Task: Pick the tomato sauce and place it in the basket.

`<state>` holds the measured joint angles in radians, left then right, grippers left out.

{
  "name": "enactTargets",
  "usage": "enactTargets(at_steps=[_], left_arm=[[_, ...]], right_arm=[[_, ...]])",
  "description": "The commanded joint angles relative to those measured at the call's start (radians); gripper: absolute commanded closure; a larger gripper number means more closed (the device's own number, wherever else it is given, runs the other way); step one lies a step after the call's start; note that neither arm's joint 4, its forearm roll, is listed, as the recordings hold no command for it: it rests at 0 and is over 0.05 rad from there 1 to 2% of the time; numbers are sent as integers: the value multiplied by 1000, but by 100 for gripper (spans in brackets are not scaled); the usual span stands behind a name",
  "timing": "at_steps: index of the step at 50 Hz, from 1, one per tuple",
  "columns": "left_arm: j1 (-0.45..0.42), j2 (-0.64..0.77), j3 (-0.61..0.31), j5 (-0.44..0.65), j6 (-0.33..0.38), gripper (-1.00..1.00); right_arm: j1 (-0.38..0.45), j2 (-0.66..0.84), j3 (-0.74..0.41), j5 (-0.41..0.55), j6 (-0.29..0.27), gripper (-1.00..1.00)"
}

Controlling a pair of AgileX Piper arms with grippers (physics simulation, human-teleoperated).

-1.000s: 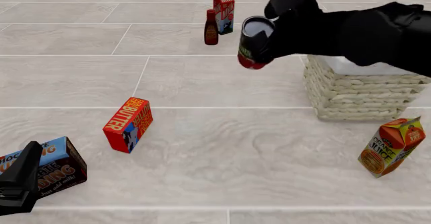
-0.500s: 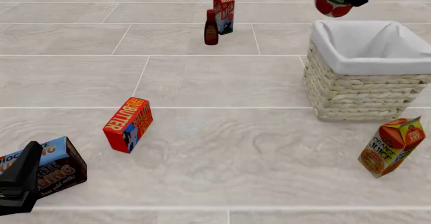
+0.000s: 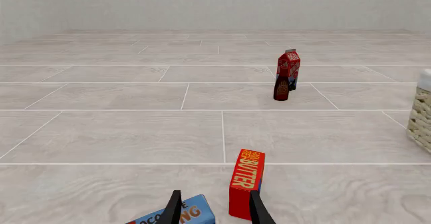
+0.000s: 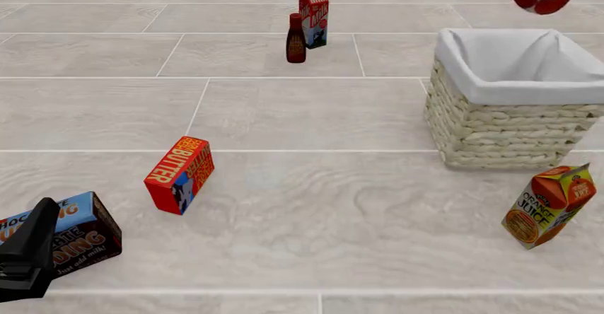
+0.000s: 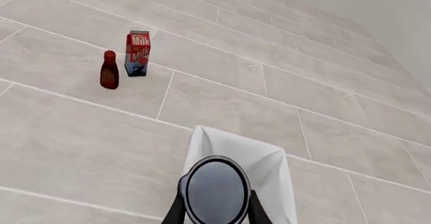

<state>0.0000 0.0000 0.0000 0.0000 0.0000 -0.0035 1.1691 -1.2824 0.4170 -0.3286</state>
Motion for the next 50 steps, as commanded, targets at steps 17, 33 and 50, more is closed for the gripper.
enactTargets(at_steps=[17,33,50], left_arm=[[0,0,0,0,0,-100],[0,0,0,0,0,-100],[0,0,0,0,0,-100]], right_arm=[[-106,84,41,-87,46,100],[-120,173,26,-125,56,100],[-126,243,33,-171,50,100]])
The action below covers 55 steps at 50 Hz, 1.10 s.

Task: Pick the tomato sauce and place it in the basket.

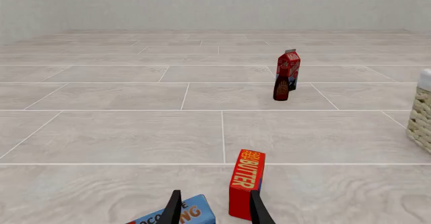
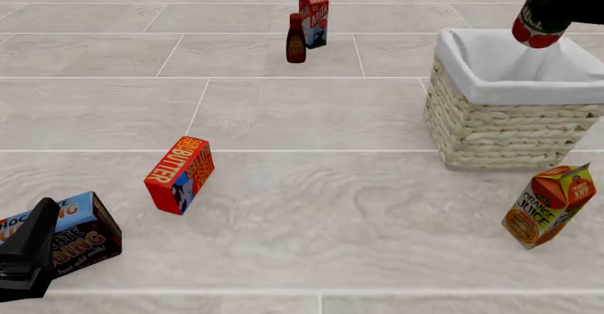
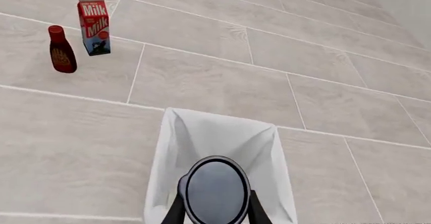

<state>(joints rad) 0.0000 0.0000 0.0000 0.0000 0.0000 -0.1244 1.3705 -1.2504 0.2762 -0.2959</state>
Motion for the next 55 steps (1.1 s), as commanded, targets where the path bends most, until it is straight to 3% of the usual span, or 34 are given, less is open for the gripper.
enactTargets(at_steps=[1,55], left_arm=[[0,0,0,0,0,-100],[0,0,0,0,0,-100]], right_arm=[[-6,47,1,-30,19,100],[-12,143,53,-111,1,100]])
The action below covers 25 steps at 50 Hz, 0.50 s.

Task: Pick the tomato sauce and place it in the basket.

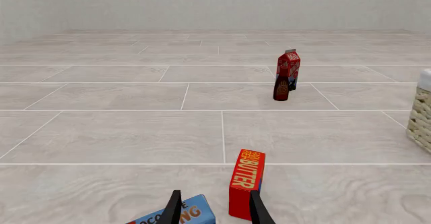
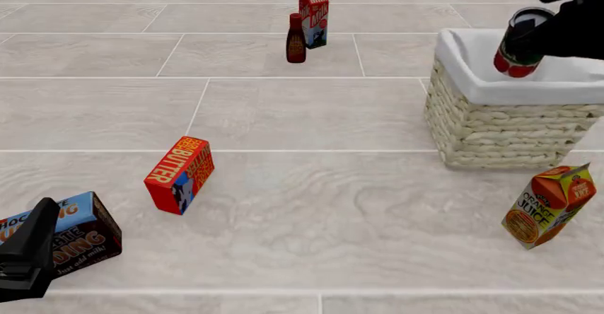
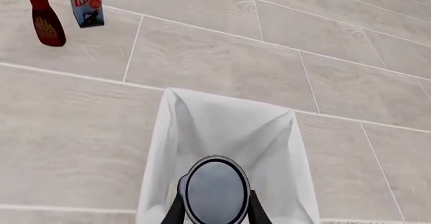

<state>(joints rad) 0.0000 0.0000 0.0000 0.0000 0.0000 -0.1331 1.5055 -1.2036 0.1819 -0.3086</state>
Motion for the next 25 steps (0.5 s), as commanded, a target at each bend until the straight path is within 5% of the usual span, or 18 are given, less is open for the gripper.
enactTargets(at_steps=[1,25], left_arm=[[0,0,0,0,0,-100],[0,0,0,0,0,-100]], right_arm=[[-4,9,6,-17,13,100],[-13,35,7,-29,12,100]])
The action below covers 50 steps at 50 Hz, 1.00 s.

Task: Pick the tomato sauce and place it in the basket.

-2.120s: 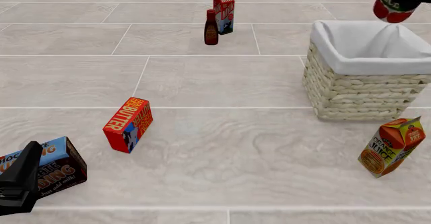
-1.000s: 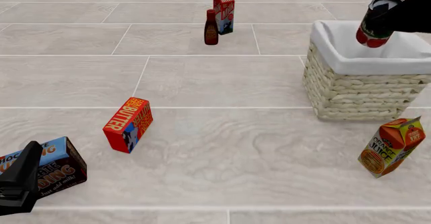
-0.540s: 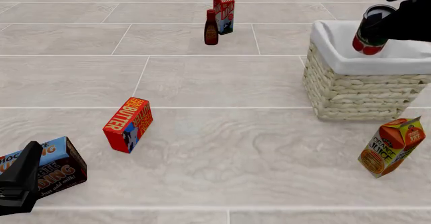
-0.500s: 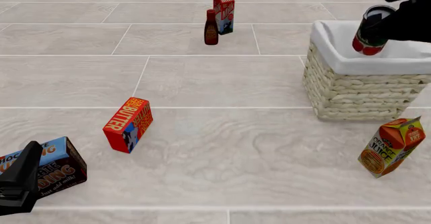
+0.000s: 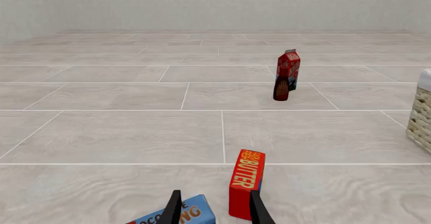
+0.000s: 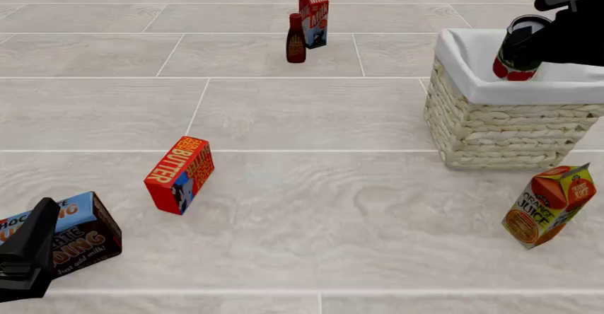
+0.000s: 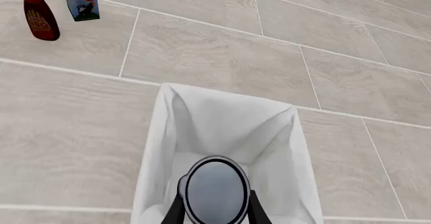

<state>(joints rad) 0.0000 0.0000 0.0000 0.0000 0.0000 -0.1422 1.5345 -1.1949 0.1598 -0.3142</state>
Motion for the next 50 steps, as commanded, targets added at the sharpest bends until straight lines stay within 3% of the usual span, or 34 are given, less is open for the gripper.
enactTargets(at_steps=[1,50], left_arm=[[0,0,0,0,0,-100],[0,0,0,0,0,-100]], right_arm=[[-3,7,-2,-6,19,100],[-12,53,-7,-28,10,100]])
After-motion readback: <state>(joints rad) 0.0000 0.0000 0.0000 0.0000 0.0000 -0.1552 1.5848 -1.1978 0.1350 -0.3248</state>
